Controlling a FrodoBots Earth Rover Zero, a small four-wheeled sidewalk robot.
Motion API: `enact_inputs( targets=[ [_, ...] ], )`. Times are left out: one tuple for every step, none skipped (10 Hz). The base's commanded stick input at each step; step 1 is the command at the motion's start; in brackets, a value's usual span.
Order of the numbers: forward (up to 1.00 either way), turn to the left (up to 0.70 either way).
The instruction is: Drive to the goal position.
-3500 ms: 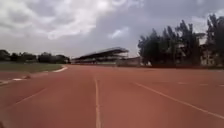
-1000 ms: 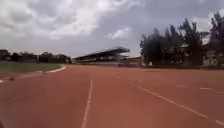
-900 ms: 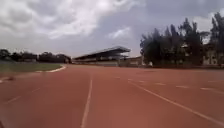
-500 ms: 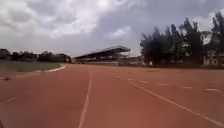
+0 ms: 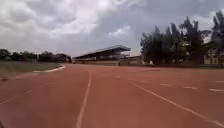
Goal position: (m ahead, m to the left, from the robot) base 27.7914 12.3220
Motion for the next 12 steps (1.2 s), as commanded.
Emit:
enact_inputs(
  targets=[
    [0.30,0.00],
    [0.30,0.00],
    [0.30,0.00],
    [0.30,0.00],
    [0.30,0.00],
    [0.30,0.00],
    [0.30,0.00],
    [0.30,0.00],
    [0.30,0.00],
    [0.30,0.00],
    [0.30,0.00],
    [0.30,0.00]
  ],
)
